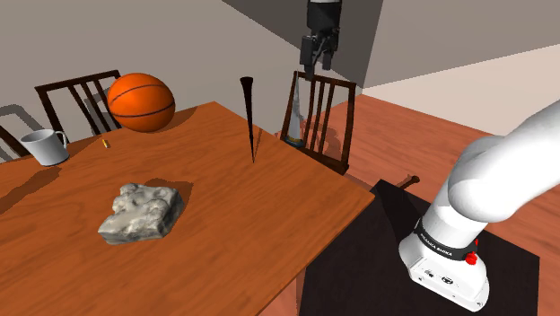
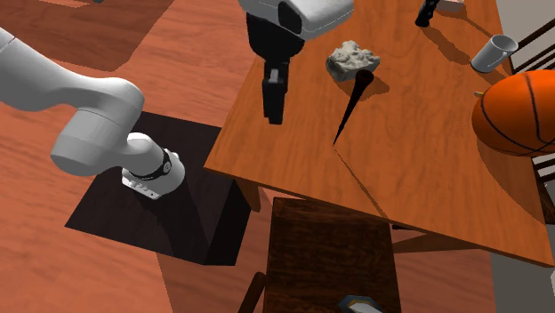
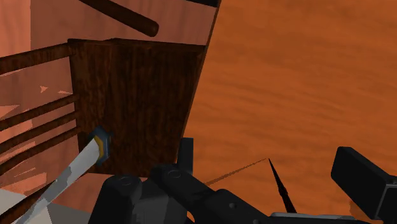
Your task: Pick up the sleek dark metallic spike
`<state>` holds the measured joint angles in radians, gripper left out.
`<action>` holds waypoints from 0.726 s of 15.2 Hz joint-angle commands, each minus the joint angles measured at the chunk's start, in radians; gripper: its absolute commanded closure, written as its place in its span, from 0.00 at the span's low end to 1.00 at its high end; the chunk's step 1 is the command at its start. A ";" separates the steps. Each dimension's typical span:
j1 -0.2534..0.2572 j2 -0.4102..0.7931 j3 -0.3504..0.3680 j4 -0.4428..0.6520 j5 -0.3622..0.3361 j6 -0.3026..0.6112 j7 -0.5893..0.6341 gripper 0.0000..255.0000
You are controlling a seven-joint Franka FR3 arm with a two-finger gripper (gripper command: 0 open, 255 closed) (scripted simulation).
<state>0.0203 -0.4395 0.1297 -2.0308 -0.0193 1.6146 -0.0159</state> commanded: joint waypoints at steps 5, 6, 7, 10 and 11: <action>0.018 0.223 0.047 0.228 0.015 -0.016 0.050 0.00; 0.022 0.262 0.055 0.272 0.015 -0.022 0.059 0.00; 0.026 0.302 0.063 0.317 0.014 -0.029 0.069 0.00; 0.041 0.426 0.086 0.466 0.007 -0.060 0.098 0.00; 0.048 0.470 0.093 0.522 0.003 -0.073 0.108 0.00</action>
<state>0.0628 -0.0149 0.2158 -1.5638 -0.0134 1.5522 0.0833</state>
